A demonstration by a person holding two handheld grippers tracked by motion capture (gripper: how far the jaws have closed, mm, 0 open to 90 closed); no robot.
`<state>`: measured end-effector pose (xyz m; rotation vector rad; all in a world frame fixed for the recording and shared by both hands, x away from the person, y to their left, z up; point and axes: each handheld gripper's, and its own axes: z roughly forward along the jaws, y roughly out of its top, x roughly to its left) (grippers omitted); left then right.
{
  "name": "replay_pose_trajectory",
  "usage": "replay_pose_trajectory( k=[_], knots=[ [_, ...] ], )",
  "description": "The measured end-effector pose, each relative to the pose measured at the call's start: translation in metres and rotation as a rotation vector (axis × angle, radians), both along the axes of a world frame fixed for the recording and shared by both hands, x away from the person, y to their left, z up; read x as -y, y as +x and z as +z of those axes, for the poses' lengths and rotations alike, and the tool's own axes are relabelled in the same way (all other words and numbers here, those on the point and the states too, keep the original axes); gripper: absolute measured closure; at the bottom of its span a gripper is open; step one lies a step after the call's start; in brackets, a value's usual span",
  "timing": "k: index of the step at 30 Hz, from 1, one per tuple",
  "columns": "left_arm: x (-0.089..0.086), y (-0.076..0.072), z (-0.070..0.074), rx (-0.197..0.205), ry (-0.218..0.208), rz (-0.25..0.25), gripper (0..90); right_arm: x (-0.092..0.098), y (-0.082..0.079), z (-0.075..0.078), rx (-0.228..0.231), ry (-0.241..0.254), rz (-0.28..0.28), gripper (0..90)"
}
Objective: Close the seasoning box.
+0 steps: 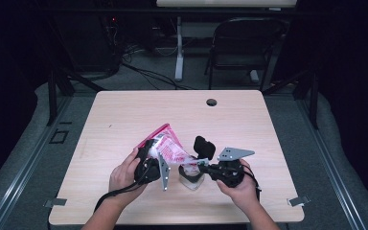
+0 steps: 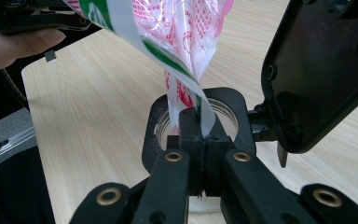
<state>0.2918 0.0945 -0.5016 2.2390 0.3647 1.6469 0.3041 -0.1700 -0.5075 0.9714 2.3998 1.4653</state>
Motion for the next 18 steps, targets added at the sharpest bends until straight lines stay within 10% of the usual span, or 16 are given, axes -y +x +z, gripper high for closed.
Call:
replay_pose_trajectory(
  k=[18],
  knots=[
    [0.0023,0.0001,-0.0015,0.0,0.032,-0.011,67.0,-0.0053,-0.0045,0.0047,0.042,0.011,-0.003,81.5]
  ],
)
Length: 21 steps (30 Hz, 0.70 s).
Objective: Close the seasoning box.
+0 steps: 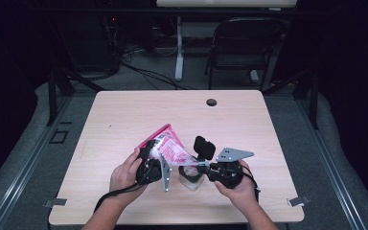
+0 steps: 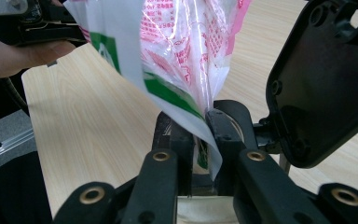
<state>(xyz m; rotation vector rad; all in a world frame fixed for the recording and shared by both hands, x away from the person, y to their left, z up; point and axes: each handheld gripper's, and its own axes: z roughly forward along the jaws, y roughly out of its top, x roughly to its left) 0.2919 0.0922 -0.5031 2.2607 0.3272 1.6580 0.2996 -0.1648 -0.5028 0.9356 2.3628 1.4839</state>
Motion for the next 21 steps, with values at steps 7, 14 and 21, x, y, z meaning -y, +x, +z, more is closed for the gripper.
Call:
replay_pose_trajectory(
  k=[7,14,21],
  knots=[
    [-0.001,0.001,0.0,-0.003,0.006,0.007,67.5,0.002,-0.002,0.006,0.022,0.0,-0.01,78.5],
    [-0.001,0.002,-0.002,0.0,0.016,0.015,67.8,0.003,-0.003,0.009,0.033,0.013,-0.008,74.2],
    [-0.001,0.002,-0.002,0.004,0.016,0.012,67.8,0.007,-0.003,0.012,0.037,0.031,-0.009,78.3]
  ],
)
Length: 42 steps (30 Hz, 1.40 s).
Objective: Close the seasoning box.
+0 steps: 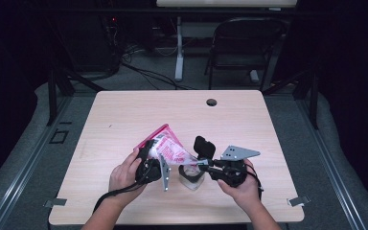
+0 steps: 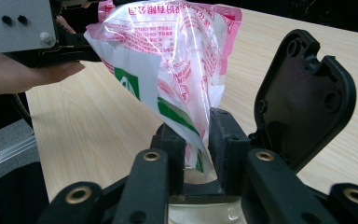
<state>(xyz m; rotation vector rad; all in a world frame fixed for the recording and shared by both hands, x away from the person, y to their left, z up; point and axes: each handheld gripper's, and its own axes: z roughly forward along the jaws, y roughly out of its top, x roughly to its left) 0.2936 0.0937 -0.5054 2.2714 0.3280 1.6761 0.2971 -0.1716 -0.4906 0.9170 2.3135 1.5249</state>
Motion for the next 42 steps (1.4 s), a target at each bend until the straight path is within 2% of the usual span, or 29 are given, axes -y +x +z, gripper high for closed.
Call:
replay_pose_trajectory(
  k=[6,7,11,18,25,42],
  knots=[
    [0.001,-0.001,0.0,0.004,-0.002,-0.005,67.8,-0.003,0.0,-0.002,-0.005,-0.018,0.007,84.2],
    [0.002,-0.002,0.001,0.005,-0.001,-0.004,67.9,-0.003,0.0,-0.003,-0.01,-0.024,0.008,87.4],
    [0.002,-0.002,0.001,0.009,-0.005,-0.006,67.9,-0.003,0.001,-0.005,-0.017,-0.028,0.012,89.0],
    [0.002,-0.003,0.001,0.015,-0.005,-0.002,67.9,-0.004,0.001,-0.007,-0.021,-0.051,0.018,90.0],
    [0.003,-0.003,0.002,0.021,0.003,-0.006,67.9,-0.004,0.002,-0.009,-0.031,-0.048,0.014,90.0],
    [0.006,-0.005,0.004,0.032,0.015,-0.014,67.9,-0.003,0.005,-0.015,-0.04,-0.076,0.005,90.0]
  ],
)
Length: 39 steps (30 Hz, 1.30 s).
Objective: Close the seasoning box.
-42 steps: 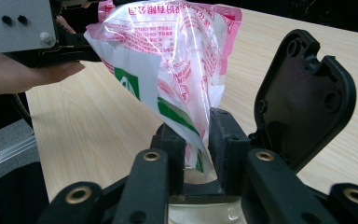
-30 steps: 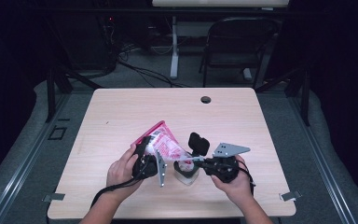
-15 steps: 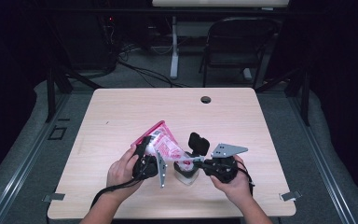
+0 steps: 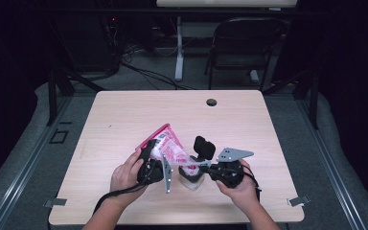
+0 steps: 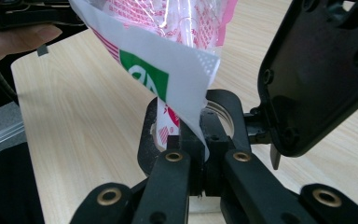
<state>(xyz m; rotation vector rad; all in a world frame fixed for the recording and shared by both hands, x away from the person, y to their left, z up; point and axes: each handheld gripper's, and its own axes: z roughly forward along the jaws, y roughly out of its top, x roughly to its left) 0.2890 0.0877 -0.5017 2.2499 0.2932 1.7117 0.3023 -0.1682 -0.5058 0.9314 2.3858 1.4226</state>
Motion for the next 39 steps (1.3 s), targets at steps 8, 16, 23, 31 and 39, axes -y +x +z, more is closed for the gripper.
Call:
replay_pose_trajectory(
  k=[8,16,23,31,39],
  knots=[
    [0.0014,-0.0009,0.0007,0.01,0.013,-0.001,67.9,0.0008,0.001,-0.0012,-0.005,-0.003,-0.003,90.0],
    [0.0027,-0.002,0.0014,0.021,0.029,-0.005,68.0,0.0011,0.0015,-0.0024,-0.006,-0.005,-0.009,90.0],
    [0.0041,-0.0029,0.0032,0.031,0.038,-0.01,67.9,0.0014,0.0017,-0.0026,-0.005,-0.006,-0.012,90.0],
    [0.0055,-0.0037,0.0054,0.044,0.045,-0.015,67.9,0.0022,0.002,-0.0026,-0.005,-0.008,-0.015,90.0],
    [0.006,-0.0042,0.0062,0.046,0.054,-0.019,67.9,0.0024,0.0022,-0.0031,-0.008,-0.008,-0.018,90.0]
  ],
)
